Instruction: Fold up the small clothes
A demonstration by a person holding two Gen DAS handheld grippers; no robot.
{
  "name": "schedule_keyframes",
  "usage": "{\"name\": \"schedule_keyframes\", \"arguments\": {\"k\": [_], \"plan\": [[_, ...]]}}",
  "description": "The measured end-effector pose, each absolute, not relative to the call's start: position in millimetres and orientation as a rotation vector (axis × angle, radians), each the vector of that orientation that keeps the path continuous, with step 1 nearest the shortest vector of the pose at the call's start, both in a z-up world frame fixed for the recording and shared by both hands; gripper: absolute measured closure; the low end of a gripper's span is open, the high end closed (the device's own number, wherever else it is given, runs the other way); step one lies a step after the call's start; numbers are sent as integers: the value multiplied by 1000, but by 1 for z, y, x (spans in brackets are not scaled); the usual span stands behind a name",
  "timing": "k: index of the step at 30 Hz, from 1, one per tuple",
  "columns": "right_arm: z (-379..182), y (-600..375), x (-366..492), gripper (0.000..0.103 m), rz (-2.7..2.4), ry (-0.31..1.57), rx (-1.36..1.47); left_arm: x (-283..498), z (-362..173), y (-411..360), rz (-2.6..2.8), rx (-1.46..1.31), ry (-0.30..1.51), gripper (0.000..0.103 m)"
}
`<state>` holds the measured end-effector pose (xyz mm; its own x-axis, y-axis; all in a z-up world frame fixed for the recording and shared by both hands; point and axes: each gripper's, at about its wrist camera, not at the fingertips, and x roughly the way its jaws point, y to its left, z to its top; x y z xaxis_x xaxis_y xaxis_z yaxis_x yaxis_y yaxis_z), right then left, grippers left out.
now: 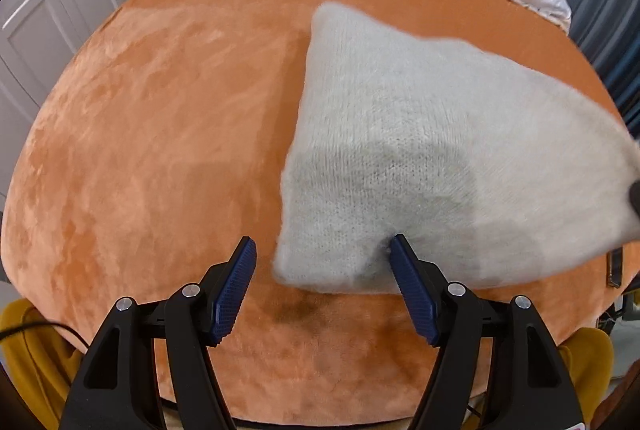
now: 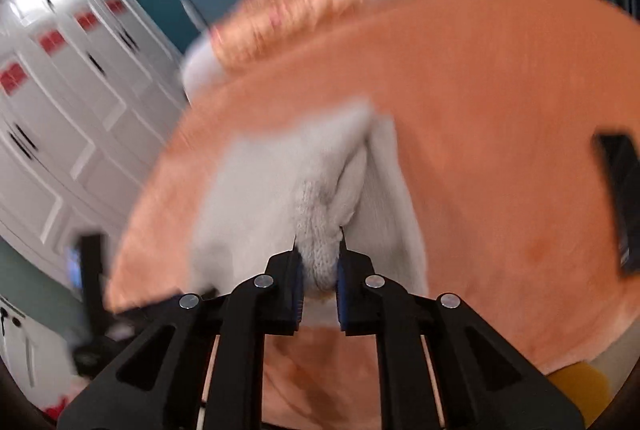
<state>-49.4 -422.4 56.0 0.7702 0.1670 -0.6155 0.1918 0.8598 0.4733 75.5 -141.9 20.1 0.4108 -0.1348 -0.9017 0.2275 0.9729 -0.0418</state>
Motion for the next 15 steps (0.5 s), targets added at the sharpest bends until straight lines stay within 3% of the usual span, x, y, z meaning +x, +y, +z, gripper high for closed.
{"name": "schedule_keyframes", "arguments": {"k": [4, 9, 12, 14, 15], "plan": [[-43, -435, -23, 91, -100, 1031, 549, 78, 6, -148, -217, 129, 1158, 34], [-10, -432, -29, 82, -106, 934, 558, 75, 23, -145, -234, 61, 1159, 36], [0, -424, -26, 64, -109, 925, 503, 79, 34, -146, -248, 23, 1155, 35], [2, -421, -21, 47, -117, 925, 469, 84, 40, -151, -252, 8, 1148, 32], [0, -419, -18, 47, -118, 930, 464, 87, 41, -154, -249, 5, 1142, 31]]}}
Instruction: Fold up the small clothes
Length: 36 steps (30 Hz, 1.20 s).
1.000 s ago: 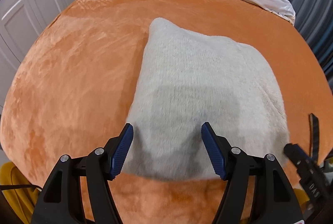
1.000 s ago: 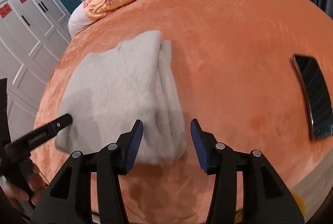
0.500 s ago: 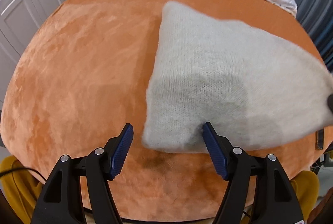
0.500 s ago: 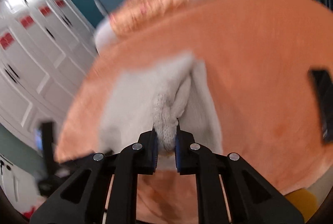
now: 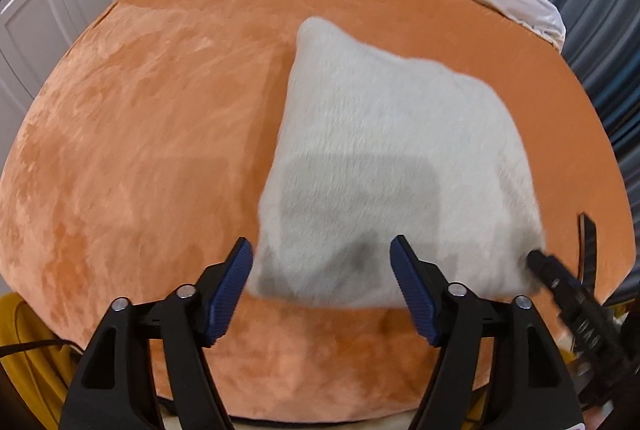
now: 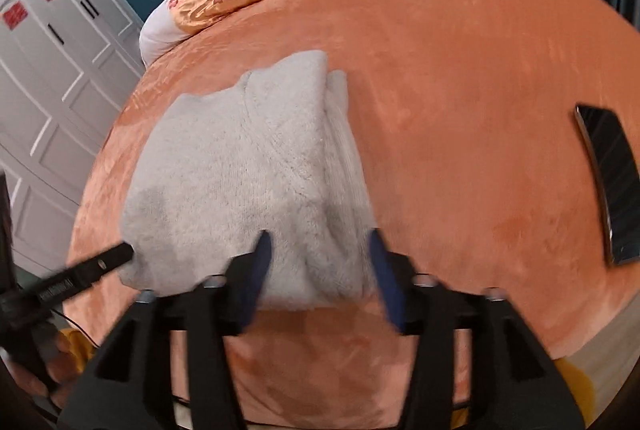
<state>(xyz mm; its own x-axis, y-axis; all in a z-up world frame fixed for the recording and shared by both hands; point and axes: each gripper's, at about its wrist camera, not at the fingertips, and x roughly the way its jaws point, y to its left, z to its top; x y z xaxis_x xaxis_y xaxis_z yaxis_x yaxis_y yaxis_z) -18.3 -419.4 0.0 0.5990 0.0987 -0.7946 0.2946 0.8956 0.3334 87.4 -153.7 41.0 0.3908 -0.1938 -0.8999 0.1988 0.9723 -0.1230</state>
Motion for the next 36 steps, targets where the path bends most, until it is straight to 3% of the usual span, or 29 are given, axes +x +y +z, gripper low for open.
{"name": "schedule_keyframes", "arguments": {"k": [4, 16, 22, 25, 28, 31, 33, 36], "plan": [[-15, -427, -12, 36, -121, 964, 490, 107, 37, -165, -251, -20, 1166, 25], [-48, -425, 18, 25, -74, 1035, 578, 132, 9, -180, -234, 6, 1207, 5], [-53, -428, 28, 20, -61, 1028, 611, 143, -9, -179, -272, -8, 1230, 5], [-54, -427, 34, 20, -49, 1025, 630, 149, -16, -177, -318, -37, 1242, 5], [-54, -428, 41, 37, -8, 1025, 695, 155, -22, -170, -385, -93, 1275, 5], [-39, -424, 43, 63, 6, 1000, 685, 157, -14, -160, -451, -162, 1299, 21], [-23, -418, 39, 68, 6, 971, 647, 153, -1, -156, -496, -171, 1286, 41], [13, -404, 30, 72, 38, 902, 601, 145, 24, -146, -558, -206, 1257, 56]]}}
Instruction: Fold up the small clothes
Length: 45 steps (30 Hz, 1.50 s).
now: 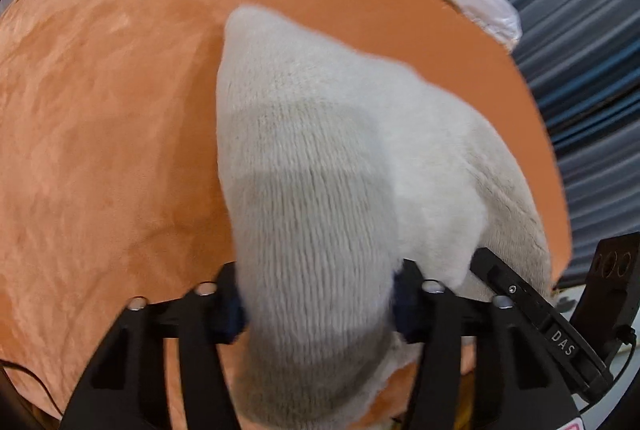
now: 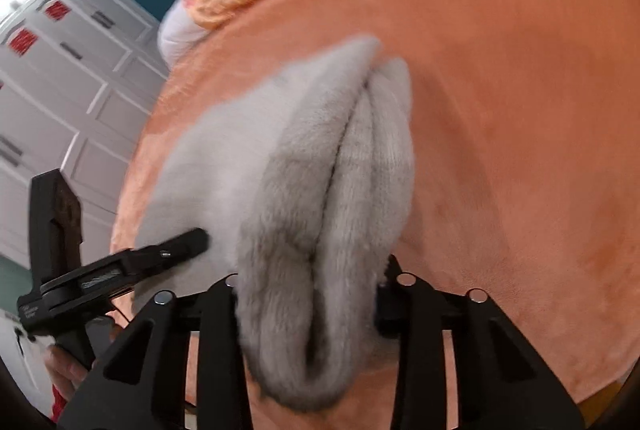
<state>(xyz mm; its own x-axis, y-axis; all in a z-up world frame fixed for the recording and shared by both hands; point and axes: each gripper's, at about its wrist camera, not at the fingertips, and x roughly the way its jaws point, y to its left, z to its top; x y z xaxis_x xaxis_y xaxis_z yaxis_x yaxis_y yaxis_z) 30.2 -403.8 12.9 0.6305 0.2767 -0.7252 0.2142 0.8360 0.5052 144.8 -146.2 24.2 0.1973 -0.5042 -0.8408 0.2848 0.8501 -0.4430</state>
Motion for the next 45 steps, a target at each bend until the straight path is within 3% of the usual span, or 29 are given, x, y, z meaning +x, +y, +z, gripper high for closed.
{"name": "schedule_keyframes", "arguments": {"k": [10, 21, 23, 24, 25, 29, 34, 38, 41, 45], "plan": [[131, -358, -48, 72, 93, 713, 485, 78, 116, -88, -756, -322, 1147, 60], [213, -282, -43, 69, 221, 410, 346, 59, 228, -1, -723, -271, 728, 56], [183, -278, -15, 53, 167, 444, 337, 76, 212, 11, -632, -222, 700, 49], [160, -276, 0, 49, 123, 499, 329, 87, 194, 14, -589, -200, 722, 40], [122, -276, 21, 47, 66, 615, 327, 101, 168, 16, -551, -183, 781, 39], [12, -278, 30, 59, -58, 930, 380, 123, 48, 43, -361, -181, 1069, 46], [1, -280, 14, 57, -25, 967, 422, 100, 23, 94, -323, -375, 1088, 46], [10, -284, 54, 39, 6, 924, 442, 121, 32, 96, -333, -458, 1055, 42], [3, -274, 96, 35, 15, 951, 415, 152, 33, 92, -330, -474, 1043, 32], [-24, -266, 122, 28, 21, 1009, 423, 179, 11, 92, -327, -527, 1090, 31]]}}
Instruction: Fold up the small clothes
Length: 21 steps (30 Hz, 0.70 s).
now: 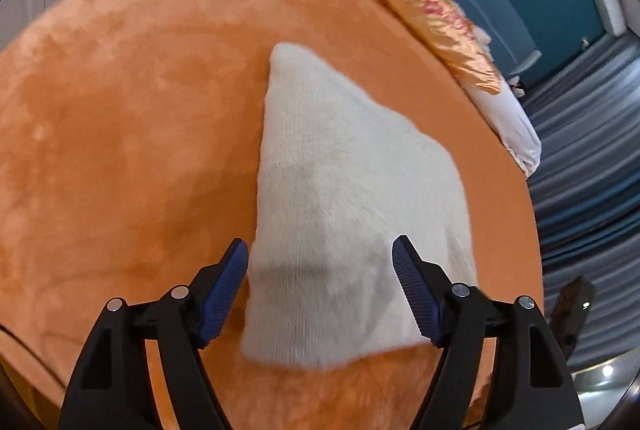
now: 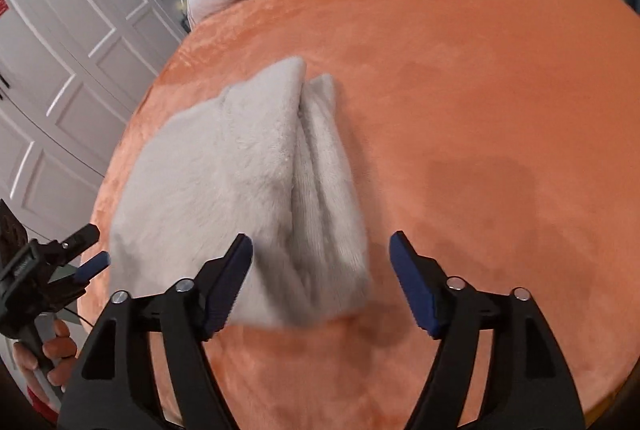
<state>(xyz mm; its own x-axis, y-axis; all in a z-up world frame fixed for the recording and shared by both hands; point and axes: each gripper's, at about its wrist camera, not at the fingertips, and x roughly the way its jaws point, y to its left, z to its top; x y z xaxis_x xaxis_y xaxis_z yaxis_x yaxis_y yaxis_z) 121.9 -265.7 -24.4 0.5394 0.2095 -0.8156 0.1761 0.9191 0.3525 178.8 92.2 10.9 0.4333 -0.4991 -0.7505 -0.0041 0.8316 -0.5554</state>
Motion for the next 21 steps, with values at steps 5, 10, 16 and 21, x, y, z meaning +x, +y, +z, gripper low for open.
{"name": "schedule_keyframes", "arguments": {"k": [5, 10, 16, 21], "plan": [[-51, -257, 150, 55, 121, 1051, 517, 202, -7, 80, -372, -550, 1099, 30], [3, -251, 139, 75, 152, 883, 434, 209, 19, 52, -452, -469, 1012, 51], [21, -270, 108, 74, 39, 804, 315, 197, 41, 12, -507, -315, 921, 57], [-32, -298, 102, 66, -26, 971, 412, 181, 16, -8, -381, -142, 977, 56]]}}
